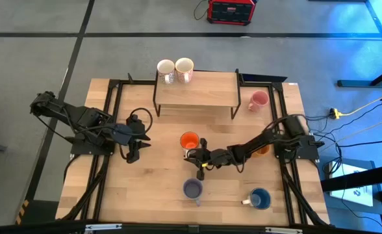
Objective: Place coffee mugs
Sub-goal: Put the orange mug on the shelf
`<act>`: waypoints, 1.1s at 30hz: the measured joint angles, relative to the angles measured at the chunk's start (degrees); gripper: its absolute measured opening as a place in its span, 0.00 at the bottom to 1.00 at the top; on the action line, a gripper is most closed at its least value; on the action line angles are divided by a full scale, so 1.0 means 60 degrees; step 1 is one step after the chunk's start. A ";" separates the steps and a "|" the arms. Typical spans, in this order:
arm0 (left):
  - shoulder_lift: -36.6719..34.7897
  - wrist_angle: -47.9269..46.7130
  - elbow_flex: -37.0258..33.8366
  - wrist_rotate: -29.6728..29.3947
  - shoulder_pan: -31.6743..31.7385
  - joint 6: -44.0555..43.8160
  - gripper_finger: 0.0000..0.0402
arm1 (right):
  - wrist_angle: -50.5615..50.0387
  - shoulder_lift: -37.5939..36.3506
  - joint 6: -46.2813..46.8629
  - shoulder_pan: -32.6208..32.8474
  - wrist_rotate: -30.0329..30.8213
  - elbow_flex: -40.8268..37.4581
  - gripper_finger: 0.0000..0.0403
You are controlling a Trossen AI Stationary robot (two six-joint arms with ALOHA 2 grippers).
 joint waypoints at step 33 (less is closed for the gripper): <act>-0.1251 0.0783 0.0256 0.0118 0.0854 -0.0003 0.27 | -0.6501 -0.5430 -0.2243 -0.7422 -0.7847 0.1905 0.03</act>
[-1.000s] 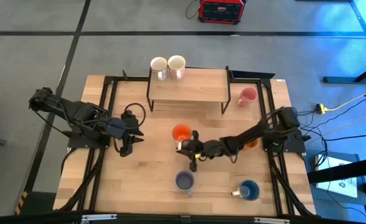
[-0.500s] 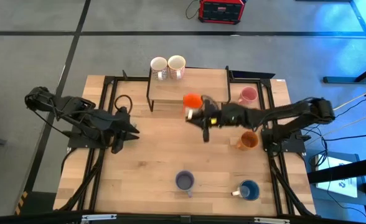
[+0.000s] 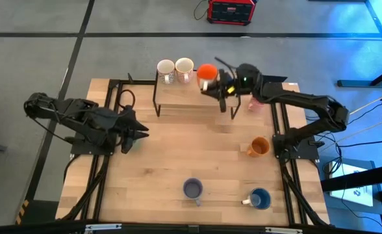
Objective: Place coffee mugs
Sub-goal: Put the orange mug on the shelf
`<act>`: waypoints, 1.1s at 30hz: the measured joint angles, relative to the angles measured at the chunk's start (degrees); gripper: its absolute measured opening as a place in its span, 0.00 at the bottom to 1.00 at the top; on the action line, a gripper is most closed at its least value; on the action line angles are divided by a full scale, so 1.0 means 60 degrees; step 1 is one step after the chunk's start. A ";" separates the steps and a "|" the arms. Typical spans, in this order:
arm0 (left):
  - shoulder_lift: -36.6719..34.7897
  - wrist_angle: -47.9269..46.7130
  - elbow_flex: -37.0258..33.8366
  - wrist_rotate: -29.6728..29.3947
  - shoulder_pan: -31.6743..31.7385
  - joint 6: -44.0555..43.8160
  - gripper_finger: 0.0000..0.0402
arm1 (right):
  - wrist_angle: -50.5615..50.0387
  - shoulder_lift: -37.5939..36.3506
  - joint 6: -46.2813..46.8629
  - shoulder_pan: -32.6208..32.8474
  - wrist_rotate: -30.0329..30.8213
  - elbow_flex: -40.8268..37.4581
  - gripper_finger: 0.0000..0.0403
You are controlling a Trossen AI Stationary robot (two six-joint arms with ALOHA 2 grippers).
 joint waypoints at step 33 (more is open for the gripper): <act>0.0000 0.0673 -0.0007 -0.0997 0.0487 -0.0002 0.27 | 0.1904 0.2752 -0.1536 -0.1918 -0.2195 -0.0007 0.03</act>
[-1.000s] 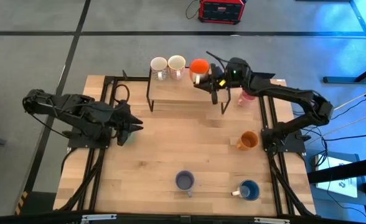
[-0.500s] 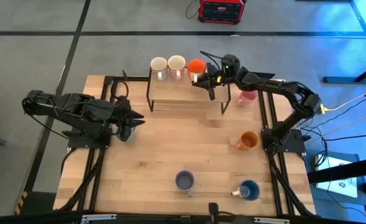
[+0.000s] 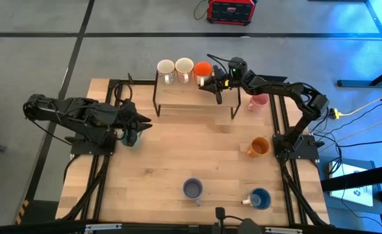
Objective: Place coffee mugs
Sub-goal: Put the orange mug on the shelf
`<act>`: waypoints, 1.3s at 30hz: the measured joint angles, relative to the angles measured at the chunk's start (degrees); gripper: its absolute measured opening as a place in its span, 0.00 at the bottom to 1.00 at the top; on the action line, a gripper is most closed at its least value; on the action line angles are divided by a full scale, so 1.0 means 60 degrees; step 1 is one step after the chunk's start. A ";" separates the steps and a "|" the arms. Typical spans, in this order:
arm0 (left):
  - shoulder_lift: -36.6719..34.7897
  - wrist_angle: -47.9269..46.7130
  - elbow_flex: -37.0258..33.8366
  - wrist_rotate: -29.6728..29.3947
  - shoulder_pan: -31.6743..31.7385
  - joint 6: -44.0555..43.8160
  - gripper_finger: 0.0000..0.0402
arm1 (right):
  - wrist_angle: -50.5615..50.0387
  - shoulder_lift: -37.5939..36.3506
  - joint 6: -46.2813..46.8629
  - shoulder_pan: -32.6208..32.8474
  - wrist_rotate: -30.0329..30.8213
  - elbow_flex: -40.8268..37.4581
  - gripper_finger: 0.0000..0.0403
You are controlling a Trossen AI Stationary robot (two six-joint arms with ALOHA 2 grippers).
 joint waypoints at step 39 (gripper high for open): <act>0.0000 -0.0002 -0.0004 -0.0067 0.0000 -0.0006 0.27 | 0.0818 0.0477 0.0671 -0.0102 0.0196 0.0011 0.27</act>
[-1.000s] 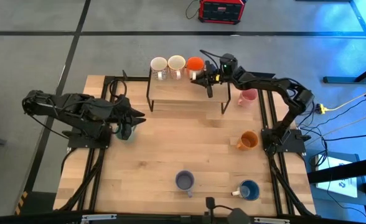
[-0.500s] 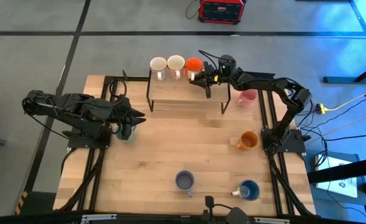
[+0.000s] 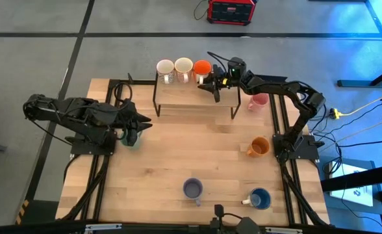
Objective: Place coffee mugs
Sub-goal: Put the orange mug on the shelf
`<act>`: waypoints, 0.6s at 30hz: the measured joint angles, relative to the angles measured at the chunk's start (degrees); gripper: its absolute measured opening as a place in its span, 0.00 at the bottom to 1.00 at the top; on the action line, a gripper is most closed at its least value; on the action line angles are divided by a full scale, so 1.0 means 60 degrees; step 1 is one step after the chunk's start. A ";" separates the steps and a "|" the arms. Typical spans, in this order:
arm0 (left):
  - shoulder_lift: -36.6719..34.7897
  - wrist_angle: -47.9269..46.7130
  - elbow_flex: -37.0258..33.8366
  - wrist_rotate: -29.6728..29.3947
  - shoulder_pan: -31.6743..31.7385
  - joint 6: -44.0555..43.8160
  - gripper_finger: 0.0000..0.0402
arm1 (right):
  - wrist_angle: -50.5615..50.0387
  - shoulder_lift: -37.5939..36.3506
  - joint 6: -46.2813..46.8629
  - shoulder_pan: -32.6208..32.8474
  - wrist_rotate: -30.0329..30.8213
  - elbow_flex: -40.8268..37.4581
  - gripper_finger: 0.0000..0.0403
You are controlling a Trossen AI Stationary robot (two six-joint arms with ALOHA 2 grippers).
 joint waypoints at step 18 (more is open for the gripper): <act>0.0000 -0.0005 0.0000 0.0000 -0.0003 0.0013 0.27 | -0.1794 -0.0860 -0.0287 -0.0004 0.0518 -0.0011 0.34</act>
